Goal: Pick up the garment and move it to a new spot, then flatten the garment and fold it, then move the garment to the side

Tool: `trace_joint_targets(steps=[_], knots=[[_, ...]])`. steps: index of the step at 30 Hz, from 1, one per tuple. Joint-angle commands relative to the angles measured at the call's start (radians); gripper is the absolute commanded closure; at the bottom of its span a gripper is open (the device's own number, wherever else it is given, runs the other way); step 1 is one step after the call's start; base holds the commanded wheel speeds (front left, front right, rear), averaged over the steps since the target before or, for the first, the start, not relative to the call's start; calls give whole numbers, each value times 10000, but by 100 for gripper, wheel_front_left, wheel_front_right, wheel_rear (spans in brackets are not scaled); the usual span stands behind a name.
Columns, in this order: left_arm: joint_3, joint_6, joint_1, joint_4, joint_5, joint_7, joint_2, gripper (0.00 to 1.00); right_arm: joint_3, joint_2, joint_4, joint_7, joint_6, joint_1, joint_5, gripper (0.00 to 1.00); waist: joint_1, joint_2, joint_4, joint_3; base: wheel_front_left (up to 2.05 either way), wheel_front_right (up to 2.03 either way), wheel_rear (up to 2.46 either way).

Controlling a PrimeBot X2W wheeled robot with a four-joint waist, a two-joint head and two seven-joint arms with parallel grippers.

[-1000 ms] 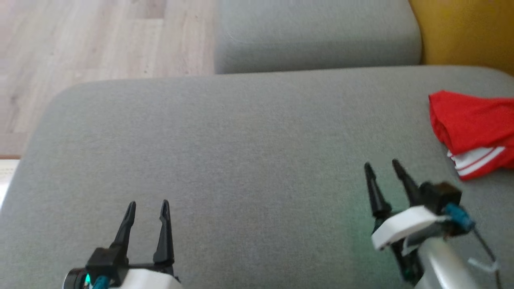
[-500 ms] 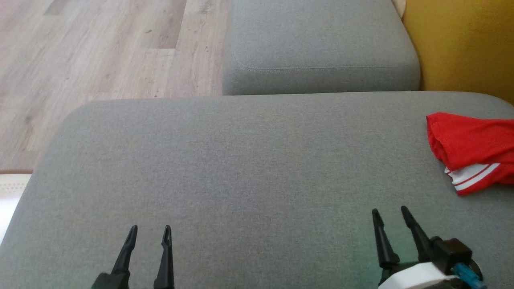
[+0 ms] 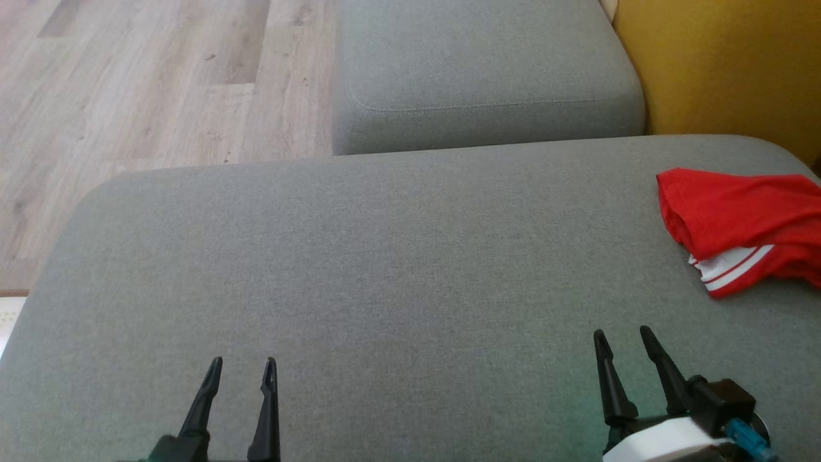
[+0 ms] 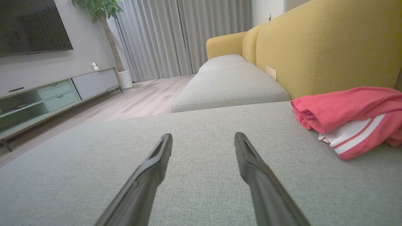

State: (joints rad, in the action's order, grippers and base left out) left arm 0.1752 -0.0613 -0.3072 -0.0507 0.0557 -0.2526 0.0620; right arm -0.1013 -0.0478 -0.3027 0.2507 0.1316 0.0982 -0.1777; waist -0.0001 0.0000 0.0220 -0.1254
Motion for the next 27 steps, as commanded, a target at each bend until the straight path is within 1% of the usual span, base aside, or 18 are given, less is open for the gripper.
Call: trace_joint_targets(steps=[1,6,7,10,27], knots=[[-337,31,449,-322,-55,-92,-111,0,-244,-25,346,110,-9,-280,-62,0,1,0,-23,12,0,0,0],[-342,18,444,-194,-66,-92,-113,0,-255,-25,324,110,-9,-295,-46,0,1,0,-108,73,0,0,0],[12,-2,1,142,5,2,-4,100,0,0,-35,0,0,2,0,100,1,0,-106,70,0,0,0],[70,-3,-92,675,20,50,-8,100,-4,0,-490,-17,0,152,-15,100,1,0,-111,76,0,0,0],[-163,244,462,955,2281,400,105,100,183,-81,-335,-426,-1,-141,-2051,100,1,0,-127,241,0,0,0]])
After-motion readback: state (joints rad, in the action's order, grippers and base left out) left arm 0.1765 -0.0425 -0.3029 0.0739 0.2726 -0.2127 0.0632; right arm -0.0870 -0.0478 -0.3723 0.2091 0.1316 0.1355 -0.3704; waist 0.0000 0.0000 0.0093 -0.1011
